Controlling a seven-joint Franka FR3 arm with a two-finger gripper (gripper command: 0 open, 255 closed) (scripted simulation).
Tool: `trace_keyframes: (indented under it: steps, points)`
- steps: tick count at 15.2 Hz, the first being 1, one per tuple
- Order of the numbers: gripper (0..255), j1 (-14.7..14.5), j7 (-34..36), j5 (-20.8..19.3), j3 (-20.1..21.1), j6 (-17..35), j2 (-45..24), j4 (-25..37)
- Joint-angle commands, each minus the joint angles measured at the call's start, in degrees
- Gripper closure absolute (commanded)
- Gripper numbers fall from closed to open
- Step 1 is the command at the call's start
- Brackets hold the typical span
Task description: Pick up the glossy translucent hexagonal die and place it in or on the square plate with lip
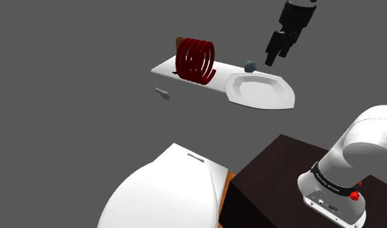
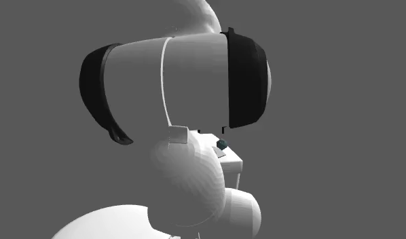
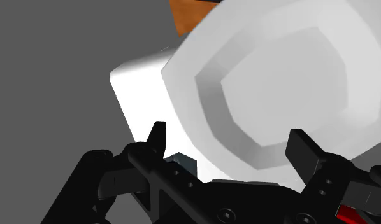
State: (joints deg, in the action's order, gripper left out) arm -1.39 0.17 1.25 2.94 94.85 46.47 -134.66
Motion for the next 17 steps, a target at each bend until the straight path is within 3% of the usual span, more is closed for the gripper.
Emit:
trace_keyframes:
  steps: [1, 9, 17]
  points:
    - [0, 0.0, 0.0, 0.0, 0.0, 0.0, 0.0, 0.0]
    - [0, 0.4, -6.8, -1.2, -4.6, 16.0, -11.9, 0.3]
    - [0, 0.4, -7.1, -1.2, -4.8, 22.8, -14.2, -4.1]
